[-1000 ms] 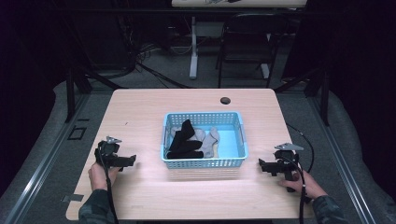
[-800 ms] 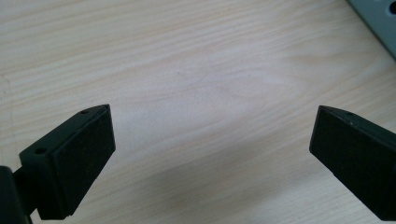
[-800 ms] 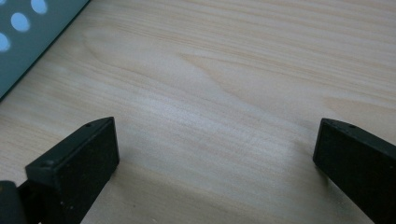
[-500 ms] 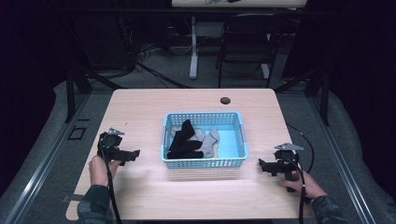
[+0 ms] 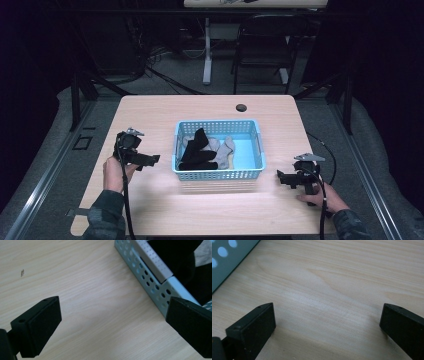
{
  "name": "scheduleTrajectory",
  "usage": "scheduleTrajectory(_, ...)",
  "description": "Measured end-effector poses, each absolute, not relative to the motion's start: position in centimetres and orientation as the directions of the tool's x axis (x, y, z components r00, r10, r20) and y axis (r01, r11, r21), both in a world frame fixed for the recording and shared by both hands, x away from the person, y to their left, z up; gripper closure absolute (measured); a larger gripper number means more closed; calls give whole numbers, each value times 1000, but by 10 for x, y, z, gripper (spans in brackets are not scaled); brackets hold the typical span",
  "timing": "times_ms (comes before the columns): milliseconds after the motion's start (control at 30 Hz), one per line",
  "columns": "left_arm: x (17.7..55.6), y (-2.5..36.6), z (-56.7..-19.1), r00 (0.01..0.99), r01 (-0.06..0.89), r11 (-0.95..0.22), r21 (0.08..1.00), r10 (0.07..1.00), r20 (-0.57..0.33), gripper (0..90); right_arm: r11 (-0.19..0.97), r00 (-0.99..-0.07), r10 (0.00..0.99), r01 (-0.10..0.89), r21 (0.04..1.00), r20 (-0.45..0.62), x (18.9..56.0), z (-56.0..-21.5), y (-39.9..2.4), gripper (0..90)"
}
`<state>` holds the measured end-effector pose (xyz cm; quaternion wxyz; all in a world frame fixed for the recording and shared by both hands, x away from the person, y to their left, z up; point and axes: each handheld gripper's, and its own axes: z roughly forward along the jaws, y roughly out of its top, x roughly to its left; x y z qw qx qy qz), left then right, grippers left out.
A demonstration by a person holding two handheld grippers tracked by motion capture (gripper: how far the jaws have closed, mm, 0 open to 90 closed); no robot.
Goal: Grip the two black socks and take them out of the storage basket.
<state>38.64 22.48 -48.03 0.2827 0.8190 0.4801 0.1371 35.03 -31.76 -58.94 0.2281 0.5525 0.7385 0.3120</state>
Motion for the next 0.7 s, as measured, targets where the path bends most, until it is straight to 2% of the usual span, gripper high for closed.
scheduleTrajectory(400, 399, 202, -453, 547, 695, -425, 580, 836, -43, 2, 199, -290, 957, 672, 713, 7, 350, -589, -318, 0)
scheduleTrajectory(700, 413, 169, -439, 609, 667, -483, 567, 792, -41, 1, 192, -285, 958, 670, 717, 10, 351, -590, -317, 0)
